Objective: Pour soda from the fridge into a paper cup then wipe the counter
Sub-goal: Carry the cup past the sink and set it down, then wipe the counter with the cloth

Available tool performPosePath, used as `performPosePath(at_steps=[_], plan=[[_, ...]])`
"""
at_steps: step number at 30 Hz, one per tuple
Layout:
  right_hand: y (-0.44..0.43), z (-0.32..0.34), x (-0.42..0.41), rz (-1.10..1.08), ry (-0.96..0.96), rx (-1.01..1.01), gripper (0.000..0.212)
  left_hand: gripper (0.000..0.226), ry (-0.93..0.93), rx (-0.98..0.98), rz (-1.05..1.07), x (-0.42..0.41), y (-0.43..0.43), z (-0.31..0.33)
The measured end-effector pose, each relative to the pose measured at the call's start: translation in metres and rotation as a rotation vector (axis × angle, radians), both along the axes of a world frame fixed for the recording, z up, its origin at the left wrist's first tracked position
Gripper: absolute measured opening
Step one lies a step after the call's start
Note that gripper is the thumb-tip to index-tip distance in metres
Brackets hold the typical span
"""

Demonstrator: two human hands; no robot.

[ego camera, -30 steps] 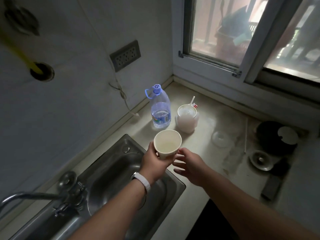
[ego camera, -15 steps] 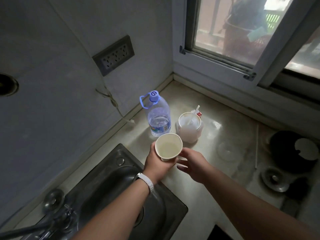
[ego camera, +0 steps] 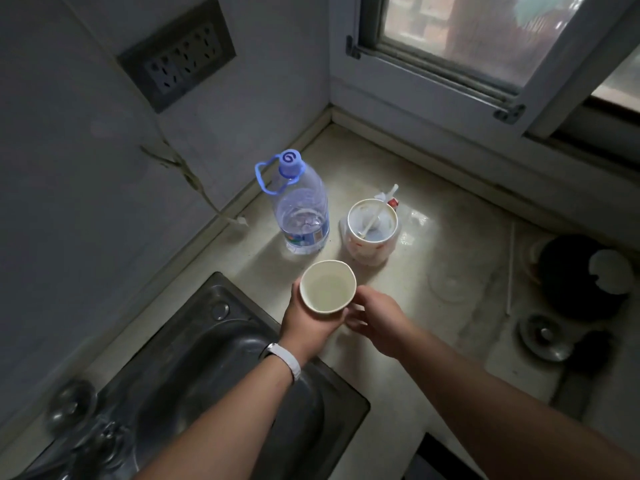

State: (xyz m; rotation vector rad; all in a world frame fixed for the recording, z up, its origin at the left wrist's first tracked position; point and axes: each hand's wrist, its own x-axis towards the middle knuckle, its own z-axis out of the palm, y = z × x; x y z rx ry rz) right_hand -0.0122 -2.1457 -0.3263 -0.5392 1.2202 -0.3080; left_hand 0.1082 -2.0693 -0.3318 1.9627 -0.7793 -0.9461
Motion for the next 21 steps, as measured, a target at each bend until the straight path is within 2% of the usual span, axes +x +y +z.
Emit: performPosePath(at_steps=[4, 7, 11, 15, 19, 21], plan=[[0.002, 0.004, -0.002, 0.046, 0.043, -0.066, 0.011, 0.075, 0.024, 0.062, -0.036, 0.002, 0.002, 0.004], [0.006, 0.007, -0.009, 0.086, 0.154, -0.134, 0.018, 0.083, 0.007, 0.162, -0.073, 0.012, 0.021, 0.011], [0.012, 0.022, -0.029, 0.111, 0.251, -0.247, 0.017, 0.071, -0.112, 0.302, -0.183, 0.028, 0.060, 0.033], [0.022, 0.053, -0.046, 0.198, 0.400, -0.512, 0.036, 0.052, -0.329, 0.306, -0.309, 0.038, 0.099, 0.071], [0.042, 0.106, -0.041, 0.332, 0.456, -0.830, 0.025, 0.041, -0.707, 0.256, -0.431, 0.049, 0.140, 0.104], [0.060, 0.128, -0.033, 0.435, 0.448, -0.950, 0.030, 0.040, -0.799, 0.215, -0.439, 0.051, 0.162, 0.118]])
